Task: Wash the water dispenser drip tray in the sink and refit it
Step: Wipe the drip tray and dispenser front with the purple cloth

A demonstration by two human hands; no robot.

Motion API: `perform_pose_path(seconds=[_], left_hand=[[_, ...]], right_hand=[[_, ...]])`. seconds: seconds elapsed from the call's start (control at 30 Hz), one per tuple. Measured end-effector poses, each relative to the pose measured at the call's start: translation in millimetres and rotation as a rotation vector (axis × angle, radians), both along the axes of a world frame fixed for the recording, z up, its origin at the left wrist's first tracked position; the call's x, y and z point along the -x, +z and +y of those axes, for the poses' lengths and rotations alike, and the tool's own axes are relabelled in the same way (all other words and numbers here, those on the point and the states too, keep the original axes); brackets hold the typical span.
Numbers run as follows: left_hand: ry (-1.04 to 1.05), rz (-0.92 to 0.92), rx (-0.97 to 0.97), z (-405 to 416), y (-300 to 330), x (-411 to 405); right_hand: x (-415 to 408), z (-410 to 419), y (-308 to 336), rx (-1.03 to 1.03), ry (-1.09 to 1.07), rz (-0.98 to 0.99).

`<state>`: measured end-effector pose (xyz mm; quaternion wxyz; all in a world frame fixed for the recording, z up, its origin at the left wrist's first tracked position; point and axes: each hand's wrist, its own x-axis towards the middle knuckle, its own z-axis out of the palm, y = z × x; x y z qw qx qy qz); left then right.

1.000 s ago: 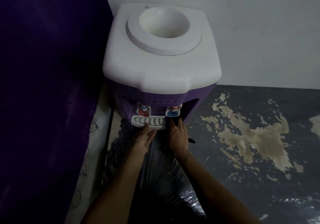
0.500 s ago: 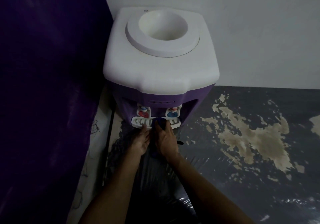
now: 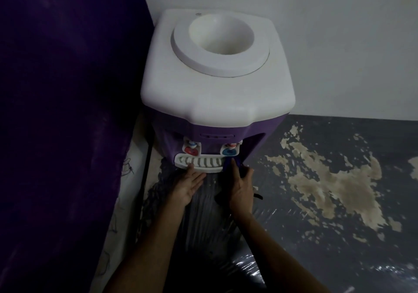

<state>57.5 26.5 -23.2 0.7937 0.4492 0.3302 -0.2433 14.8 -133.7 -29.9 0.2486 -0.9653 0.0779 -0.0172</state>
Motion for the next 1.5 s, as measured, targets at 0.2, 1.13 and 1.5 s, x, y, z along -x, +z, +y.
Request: perform_pose_path(seconds=[0.2,1.13,1.5], left_hand=[[-0.019,-0.001,-0.010,-1,2,-1],[-0.026,-0.005,0.012,1,3,0],[-0.032,0.042,0.015,-1,9,2]], right_hand=[[-5,19,8,-0.165,-0.071,-0.020],[-10,19,6,0.043,-0.051,-0.077],[-29,23,23,-0.098,0.211,-0.014]])
